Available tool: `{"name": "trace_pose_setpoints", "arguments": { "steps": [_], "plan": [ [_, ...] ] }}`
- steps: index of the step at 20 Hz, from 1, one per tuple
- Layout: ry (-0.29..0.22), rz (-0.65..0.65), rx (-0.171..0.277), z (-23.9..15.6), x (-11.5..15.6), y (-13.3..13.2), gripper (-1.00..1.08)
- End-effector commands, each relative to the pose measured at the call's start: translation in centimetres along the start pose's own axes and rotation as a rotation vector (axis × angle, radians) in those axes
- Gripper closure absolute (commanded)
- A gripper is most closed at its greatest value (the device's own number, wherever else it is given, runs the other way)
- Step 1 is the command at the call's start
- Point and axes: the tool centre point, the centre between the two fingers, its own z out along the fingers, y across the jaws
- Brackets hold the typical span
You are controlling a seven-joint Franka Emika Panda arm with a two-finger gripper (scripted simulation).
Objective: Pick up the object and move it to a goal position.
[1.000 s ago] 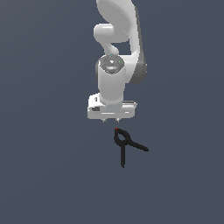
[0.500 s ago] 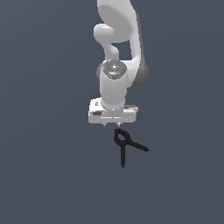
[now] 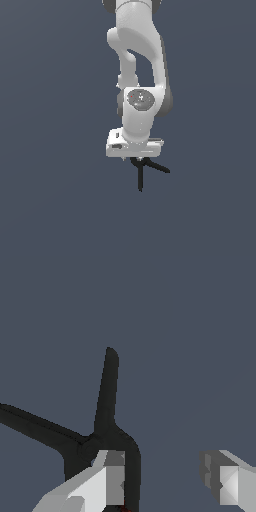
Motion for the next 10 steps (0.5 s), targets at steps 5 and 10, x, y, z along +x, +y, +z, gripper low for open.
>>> {"name": "trace_pose_setpoints", "arguments": {
  "steps": [5, 10],
  "plan": [
    [0.069, 0.013, -0.026, 3.5, 3.7, -2.0, -0.20],
    [0.107, 0.017, -0.038, 5.5, 5.5, -3.2, -0.20]
  ]
}}
